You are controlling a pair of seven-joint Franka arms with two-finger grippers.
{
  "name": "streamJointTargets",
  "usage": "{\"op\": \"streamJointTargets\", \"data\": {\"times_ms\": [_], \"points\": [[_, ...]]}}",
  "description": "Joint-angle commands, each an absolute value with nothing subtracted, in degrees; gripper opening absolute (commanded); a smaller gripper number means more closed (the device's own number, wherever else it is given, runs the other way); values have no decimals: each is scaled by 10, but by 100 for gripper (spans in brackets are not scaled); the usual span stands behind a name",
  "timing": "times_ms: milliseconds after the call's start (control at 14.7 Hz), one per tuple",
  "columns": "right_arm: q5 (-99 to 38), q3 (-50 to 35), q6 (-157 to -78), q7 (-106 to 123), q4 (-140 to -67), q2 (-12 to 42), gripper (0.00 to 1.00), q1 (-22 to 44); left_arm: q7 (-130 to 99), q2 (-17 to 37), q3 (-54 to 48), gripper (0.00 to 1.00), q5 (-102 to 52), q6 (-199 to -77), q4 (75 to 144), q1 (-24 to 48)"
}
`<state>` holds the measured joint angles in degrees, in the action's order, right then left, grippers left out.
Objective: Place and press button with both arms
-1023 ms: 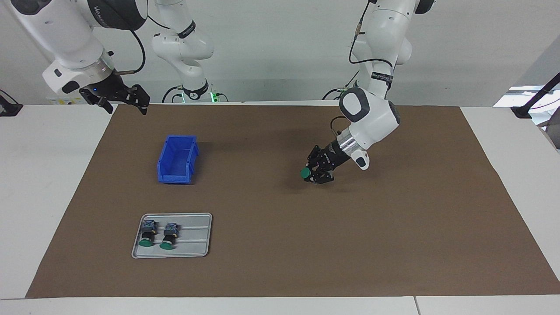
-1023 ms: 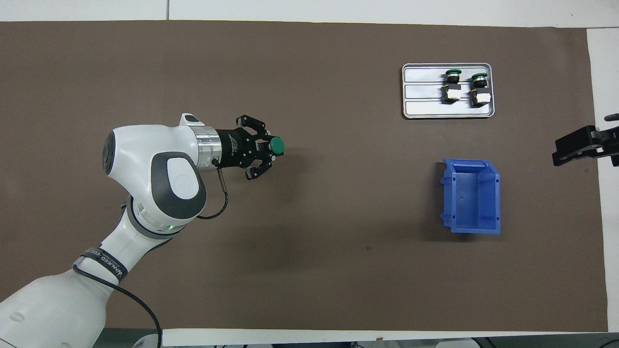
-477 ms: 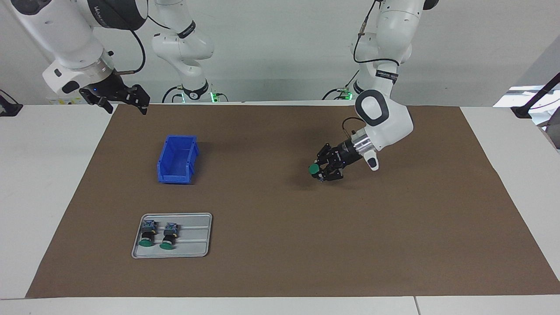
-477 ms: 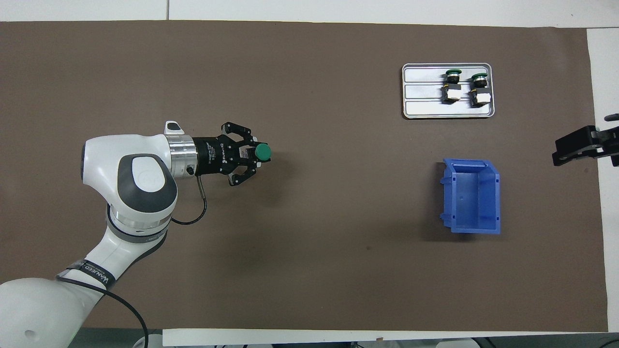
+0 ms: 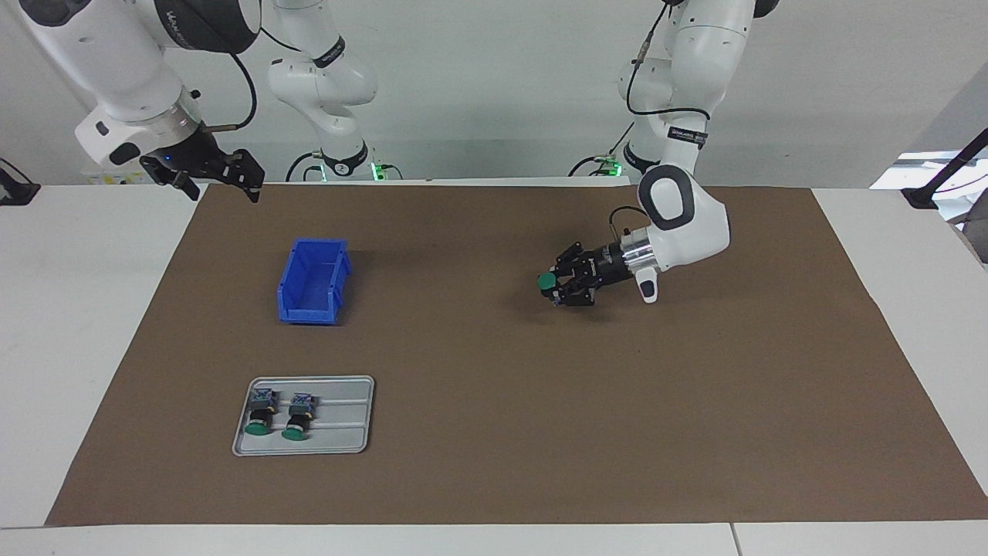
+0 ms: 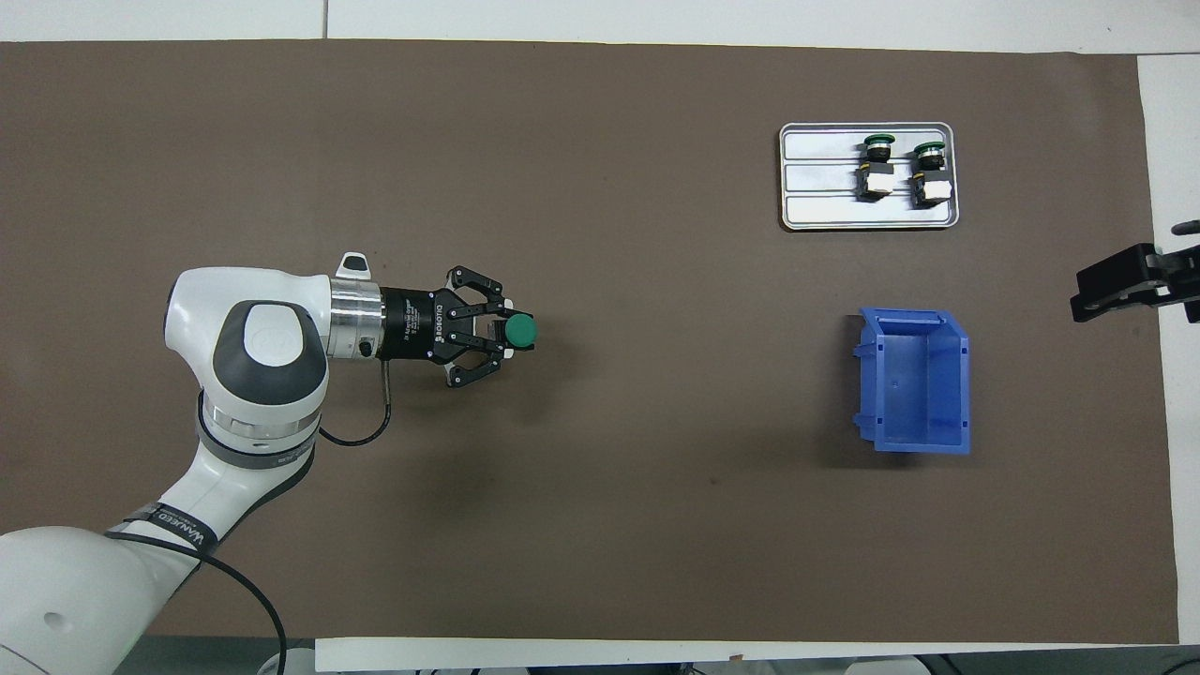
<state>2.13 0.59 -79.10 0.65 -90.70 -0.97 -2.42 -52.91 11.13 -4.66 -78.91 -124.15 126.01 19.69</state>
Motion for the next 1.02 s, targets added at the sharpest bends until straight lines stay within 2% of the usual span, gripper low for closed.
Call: {"op": "streamJointTargets", "data": {"times_ms": [0,205,477,955], "points": [[20,4,-798,4,-924,-24,99,-27,-509,139,-48,5,-829,-1226,1251,188],[20,3,-797,4,-924,-24,99,-27,-455,140,-50,5,-839,-1210,1262,155],[19,3,-797,4,-924,-23,99,-27,-374,142,-49,5,-938,-1210,1292,155],[20,3,-797,4,-924,-24,99,-27,-347,160,-50,5,-970,-1214,1298,163]]}}
